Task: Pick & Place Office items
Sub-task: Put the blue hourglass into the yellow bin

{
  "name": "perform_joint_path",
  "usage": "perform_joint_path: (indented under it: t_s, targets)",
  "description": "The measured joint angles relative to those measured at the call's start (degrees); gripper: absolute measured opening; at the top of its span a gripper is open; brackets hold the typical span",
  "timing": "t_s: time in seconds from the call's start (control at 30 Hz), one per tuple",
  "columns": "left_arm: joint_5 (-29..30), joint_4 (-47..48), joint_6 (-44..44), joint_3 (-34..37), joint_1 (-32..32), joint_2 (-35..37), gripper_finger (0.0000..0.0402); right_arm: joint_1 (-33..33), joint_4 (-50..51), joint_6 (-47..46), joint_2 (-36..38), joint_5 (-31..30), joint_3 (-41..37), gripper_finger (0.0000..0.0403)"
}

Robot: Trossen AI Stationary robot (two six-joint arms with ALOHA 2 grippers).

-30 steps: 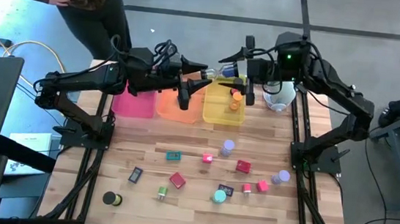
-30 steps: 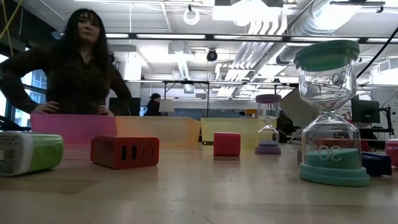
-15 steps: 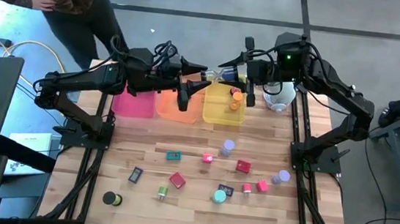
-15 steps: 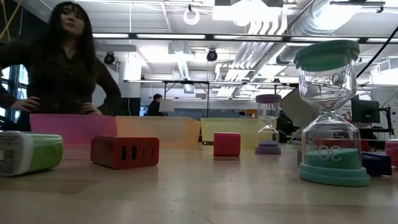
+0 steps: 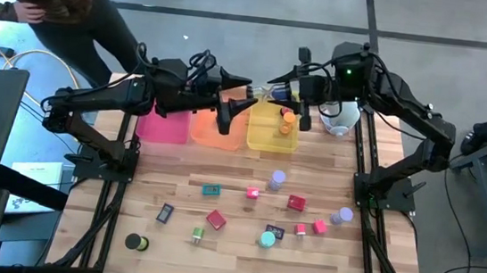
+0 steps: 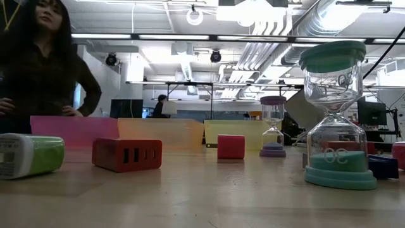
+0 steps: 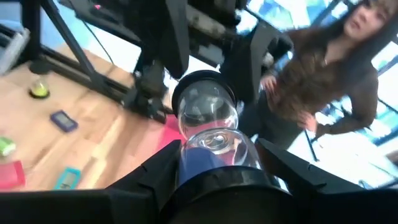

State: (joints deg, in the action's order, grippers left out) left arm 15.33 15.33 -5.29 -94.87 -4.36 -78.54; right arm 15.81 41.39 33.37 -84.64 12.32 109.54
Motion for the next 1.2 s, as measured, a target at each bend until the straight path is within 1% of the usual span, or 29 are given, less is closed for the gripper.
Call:
perform_joint_path:
  t_s: [0.13, 0.27, 0.37, 0.43, 0.53, 0.67, 0.73, 0.83, 1.0, 1.07, 1.2]
  targets:
    - [-0.02, -0.07, -0.86, 0.0, -0.03, 0.04, 0.029, -0.48, 2.1, 0.43, 0.0, -3.18, 0.0, 0.0179]
    - [-0.03, 0.03, -1.17, 0.0, -0.02, 0.02, 0.0299, -1.2, 5.45, 0.65, 0.0, -6.99, 0.0, 0.0179]
    - [0.15, 2.26, -8.33, 0.0, -0.02, 0.17, 0.0301, -0.7, 11.15, 1.74, -0.01, -10.86, 0.0, 0.0179]
    - [-0.59, 4.95, -11.81, 0.0, -0.79, 0.3, 0.0301, 0.21, 13.39, 2.5, -0.32, -11.92, 0.0, 0.0179]
    - [-0.74, 11.42, -13.75, 0.0, -2.5, 0.6, 0.0302, 2.68, 13.32, 1.45, -0.81, -11.03, 0.0, 0.0179]
    - [-0.44, 20.2, -15.59, 0.0, -5.48, 0.72, 0.0302, 7.61, 14.47, -0.61, -3.2, -4.8, 0.02, 0.0179]
    - [-0.47, 25.15, -15.79, 0.0, -6.96, 0.72, 0.0302, 9.86, 14.73, -2.01, -5.36, -3.26, 0.02, 0.0179]
    - [-0.44, 32.47, -15.8, 0.0, -8.72, 0.72, 0.0303, 11.88, 14.92, -2.87, -9.08, -3.21, 0.01, 0.0179]
    - [-0.46, 42.39, -16.31, 0.0, -10.6, 0.72, 0.0303, 12.46, 15.38, -4.37, -15.66, -3.41, 0.02, 0.0179]
    - [-0.48, 44.45, -17.38, 0.0, -10.84, 0.72, 0.0303, 12.46, 15.42, -5.31, -18.41, -5.48, 0.01, 0.0179]
    - [-0.48, 45.8, -17.61, 0.0, -11.19, 0.72, 0.0303, 12.42, 15.87, -6.37, -22.68, -15.37, 0.0, 0.0179]
